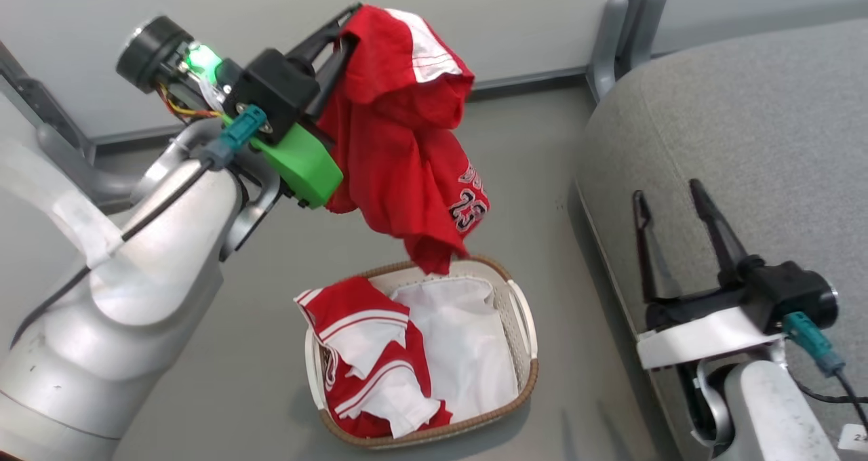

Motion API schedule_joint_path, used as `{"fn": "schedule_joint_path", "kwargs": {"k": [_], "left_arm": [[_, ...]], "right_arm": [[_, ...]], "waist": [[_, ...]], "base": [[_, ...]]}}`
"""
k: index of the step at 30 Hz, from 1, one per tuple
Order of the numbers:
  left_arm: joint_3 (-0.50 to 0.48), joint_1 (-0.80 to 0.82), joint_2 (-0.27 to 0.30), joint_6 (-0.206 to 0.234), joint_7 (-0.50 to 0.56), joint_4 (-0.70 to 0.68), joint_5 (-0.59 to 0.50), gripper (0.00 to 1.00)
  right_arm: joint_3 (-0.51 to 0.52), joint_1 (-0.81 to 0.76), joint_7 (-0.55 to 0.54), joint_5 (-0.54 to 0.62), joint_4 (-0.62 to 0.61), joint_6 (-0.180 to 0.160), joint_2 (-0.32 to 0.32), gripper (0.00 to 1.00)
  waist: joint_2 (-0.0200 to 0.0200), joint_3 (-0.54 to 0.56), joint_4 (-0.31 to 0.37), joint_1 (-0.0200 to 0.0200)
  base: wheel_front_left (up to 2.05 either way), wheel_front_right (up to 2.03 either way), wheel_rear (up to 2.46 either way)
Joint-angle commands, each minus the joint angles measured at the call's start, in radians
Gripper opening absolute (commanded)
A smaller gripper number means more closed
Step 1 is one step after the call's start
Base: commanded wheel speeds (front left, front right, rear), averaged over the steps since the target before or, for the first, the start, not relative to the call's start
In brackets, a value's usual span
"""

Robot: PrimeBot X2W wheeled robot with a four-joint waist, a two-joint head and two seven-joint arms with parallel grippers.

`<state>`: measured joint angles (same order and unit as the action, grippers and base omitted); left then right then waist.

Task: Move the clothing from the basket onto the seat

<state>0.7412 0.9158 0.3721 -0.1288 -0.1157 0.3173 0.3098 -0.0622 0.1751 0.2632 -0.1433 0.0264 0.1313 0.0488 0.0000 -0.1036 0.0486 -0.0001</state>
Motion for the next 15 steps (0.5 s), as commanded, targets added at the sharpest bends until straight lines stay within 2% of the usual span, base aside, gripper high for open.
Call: {"fn": "schedule_joint_path", "kwargs": {"k": [1, 7, 15], "left_arm": [[-0.011, 0.017, 0.007, 0.005, 0.006, -0.010, 0.012, 0.00], [-0.023, 0.022, 0.002, 0.017, 0.033, -0.044, 0.038, 0.00], [-0.008, 0.003, -0.005, 0.022, 0.062, -0.074, 0.052, 0.00]], "right_arm": [[-0.021, -0.004, 0.002, 0.002, 0.004, -0.001, 0.003, 1.00], [-0.154, 0.026, 0.002, -0.020, 0.001, -0.001, 0.003, 1.00], [-0.361, 0.081, 0.002, -0.111, 0.008, -0.001, 0.004, 1.00]], "waist": [[0.0000, 0.056, -0.003, 0.0001], [0.0000, 0.087, 0.003, 0.0001], [0.0000, 0.110, -0.004, 0.0001]], "base": [[0.00, 0.00, 0.00], [0.00, 0.00, 0.00], [0.00, 0.00, 0.00]]}}
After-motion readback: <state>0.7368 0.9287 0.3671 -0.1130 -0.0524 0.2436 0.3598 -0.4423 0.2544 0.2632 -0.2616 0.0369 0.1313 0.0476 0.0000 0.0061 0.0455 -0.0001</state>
